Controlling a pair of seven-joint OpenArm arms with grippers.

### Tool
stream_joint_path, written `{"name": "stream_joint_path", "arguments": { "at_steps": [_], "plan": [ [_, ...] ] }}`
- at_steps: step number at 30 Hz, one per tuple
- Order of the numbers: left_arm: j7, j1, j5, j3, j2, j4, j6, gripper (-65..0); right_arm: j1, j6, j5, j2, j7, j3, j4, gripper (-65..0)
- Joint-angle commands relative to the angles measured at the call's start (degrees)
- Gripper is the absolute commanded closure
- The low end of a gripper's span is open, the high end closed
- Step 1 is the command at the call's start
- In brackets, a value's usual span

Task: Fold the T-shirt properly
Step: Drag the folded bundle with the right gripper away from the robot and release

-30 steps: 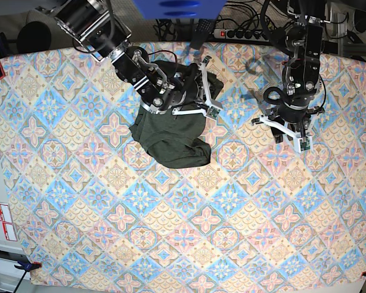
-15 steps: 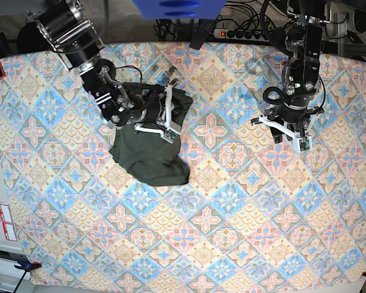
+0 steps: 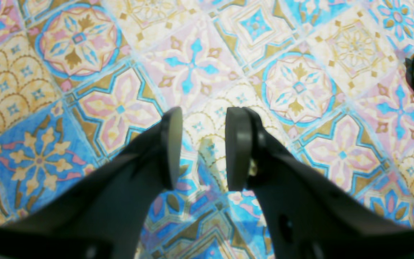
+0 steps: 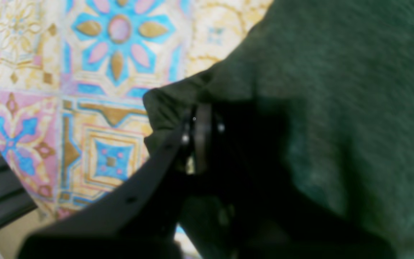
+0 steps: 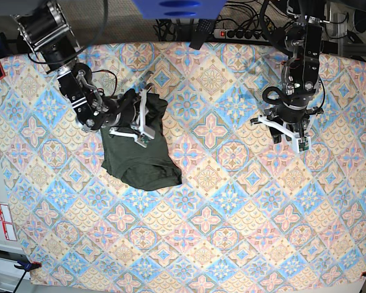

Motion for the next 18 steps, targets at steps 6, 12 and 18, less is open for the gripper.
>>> {"name": "stream_joint_path", "arguments": {
  "at_steps": [6,12,18],
  "plan": [
    [-1.1,-0.4,0.1,-0.1,1.2,1.1,0.0,-18.9,0.4,-2.8,-6.4,1.8,-4.8,8.6,-0.9,-0.2],
    [-1.1,-0.3,0.2,-0.1,1.2,1.1,0.0,-18.9,5.4,-2.8,-6.0,1.7,-5.1,9.3,-0.9,-0.2],
    [-1.1,0.3,0.2,-0.2,1.2,1.0,0.0,-18.9,4.8,-2.8,-6.0,-1.1,-5.4,9.0,-0.2,-0.2]
  ]
}}
